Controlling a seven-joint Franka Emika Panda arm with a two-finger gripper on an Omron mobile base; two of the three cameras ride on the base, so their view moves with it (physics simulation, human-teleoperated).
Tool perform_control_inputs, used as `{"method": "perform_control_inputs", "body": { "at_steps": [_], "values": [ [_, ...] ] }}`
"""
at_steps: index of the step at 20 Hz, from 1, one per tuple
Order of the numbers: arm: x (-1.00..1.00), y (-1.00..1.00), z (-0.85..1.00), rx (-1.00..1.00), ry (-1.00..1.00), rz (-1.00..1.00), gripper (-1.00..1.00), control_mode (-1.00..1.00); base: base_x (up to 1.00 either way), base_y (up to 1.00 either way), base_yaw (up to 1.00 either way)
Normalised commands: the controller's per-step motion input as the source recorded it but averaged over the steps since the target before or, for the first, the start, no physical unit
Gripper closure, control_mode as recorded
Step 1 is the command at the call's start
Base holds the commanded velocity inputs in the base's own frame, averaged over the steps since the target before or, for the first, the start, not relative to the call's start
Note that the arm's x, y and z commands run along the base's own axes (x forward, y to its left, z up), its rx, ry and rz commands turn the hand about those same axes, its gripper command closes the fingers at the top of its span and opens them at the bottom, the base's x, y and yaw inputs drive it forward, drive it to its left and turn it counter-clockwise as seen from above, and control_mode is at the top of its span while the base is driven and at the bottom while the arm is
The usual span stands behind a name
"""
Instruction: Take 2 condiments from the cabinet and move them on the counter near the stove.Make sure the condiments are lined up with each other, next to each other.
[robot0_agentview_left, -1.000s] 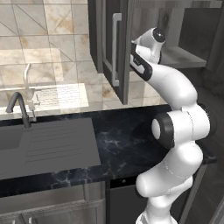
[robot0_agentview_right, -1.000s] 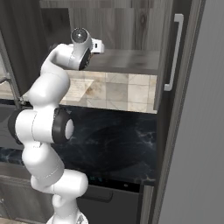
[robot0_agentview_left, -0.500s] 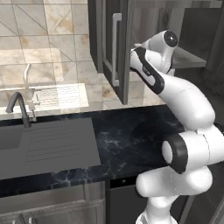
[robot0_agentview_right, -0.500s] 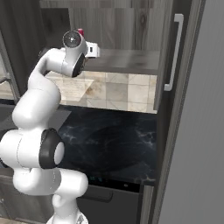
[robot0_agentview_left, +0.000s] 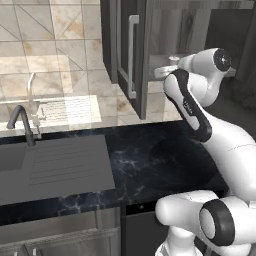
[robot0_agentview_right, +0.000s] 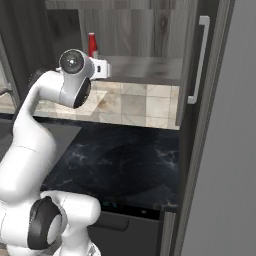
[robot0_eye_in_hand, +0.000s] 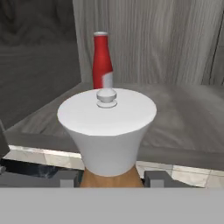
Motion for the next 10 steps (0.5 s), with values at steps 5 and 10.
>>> {"method": "perform_control_inputs", "body": {
  "at_steps": [5,10],
  "values": [
    [-1.00,-0.20,0.09,0.00,0.00,0.00,1.00,-1.00,0.00,0.00,0.00],
    [-1.00,-0.07,0.01,0.00,0.00,0.00,1.00,-1.00,0.00,0.00,0.00]
  ]
}}
